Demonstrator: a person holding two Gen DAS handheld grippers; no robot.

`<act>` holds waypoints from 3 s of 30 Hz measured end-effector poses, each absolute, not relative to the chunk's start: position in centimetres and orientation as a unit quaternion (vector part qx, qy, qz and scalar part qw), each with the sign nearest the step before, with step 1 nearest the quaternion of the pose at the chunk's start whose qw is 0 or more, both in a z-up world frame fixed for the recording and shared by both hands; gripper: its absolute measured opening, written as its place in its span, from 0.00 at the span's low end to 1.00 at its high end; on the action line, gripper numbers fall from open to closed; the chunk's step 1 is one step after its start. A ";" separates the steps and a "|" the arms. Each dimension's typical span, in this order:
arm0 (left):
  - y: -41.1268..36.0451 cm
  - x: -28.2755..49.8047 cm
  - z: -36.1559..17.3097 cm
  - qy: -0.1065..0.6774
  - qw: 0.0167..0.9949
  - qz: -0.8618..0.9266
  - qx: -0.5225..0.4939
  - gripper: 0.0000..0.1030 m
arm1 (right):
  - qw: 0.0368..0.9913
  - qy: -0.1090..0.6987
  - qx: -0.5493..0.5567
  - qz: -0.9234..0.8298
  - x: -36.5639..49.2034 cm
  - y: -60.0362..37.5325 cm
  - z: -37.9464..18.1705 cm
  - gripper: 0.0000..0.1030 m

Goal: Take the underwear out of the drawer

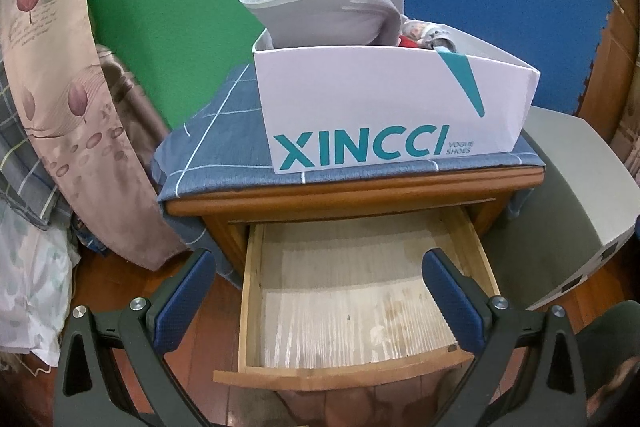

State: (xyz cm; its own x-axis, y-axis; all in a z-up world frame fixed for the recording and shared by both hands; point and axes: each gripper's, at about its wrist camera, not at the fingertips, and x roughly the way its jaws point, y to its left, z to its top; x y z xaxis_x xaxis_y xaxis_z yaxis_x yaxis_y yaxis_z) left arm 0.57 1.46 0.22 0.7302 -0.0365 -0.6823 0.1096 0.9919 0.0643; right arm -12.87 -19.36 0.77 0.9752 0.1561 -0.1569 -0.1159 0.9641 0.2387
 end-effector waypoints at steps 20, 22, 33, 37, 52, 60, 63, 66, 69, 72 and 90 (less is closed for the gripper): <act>2.2 1.7 -0.7 0.365 0.929 -0.031 0.041 1.00 | 0.991 0.081 0.098 0.051 -12.8 -18.9 0.5 0.83; 2.2 1.7 -0.8 0.365 0.930 -0.028 0.041 1.00 | 0.991 0.081 0.097 0.051 -12.8 -18.8 0.5 0.83; 2.2 2.1 -1.2 0.369 0.928 -0.030 0.039 1.00 | 0.991 0.082 0.096 0.051 -12.7 -18.7 0.4 0.83; 2.4 2.2 -1.2 0.372 0.927 -0.030 0.035 1.00 | 0.991 0.081 0.095 0.052 -12.8 -18.7 0.4 0.83; 2.4 2.6 -1.4 0.377 0.926 -0.027 0.025 1.00 | 0.990 0.083 0.098 0.053 -12.8 -18.6 0.4 0.83; 2.4 3.2 -1.2 0.380 0.925 -0.022 0.018 1.00 | 0.990 0.085 0.104 0.049 -12.9 -18.7 0.4 0.83; 2.4 3.3 -1.0 0.376 0.926 -0.018 0.018 1.00 | 0.989 0.088 0.105 0.049 -12.8 -18.6 0.3 0.83; 2.1 3.4 -0.9 0.373 0.927 -0.015 0.023 1.00 | 0.989 0.089 0.104 0.050 -12.8 -18.5 0.3 0.83; 2.0 3.4 -0.8 0.371 0.928 -0.017 0.026 1.00 | 0.989 0.089 0.104 0.051 -12.8 -18.5 0.3 0.83; 1.8 3.4 -0.6 0.369 0.929 -0.018 0.031 1.00 | 0.989 0.090 0.105 0.051 -12.7 -18.6 0.3 0.83; 1.3 4.8 -0.4 0.368 0.929 -0.016 0.040 1.00 | 0.987 0.102 0.112 0.050 -12.4 -18.6 0.0 0.83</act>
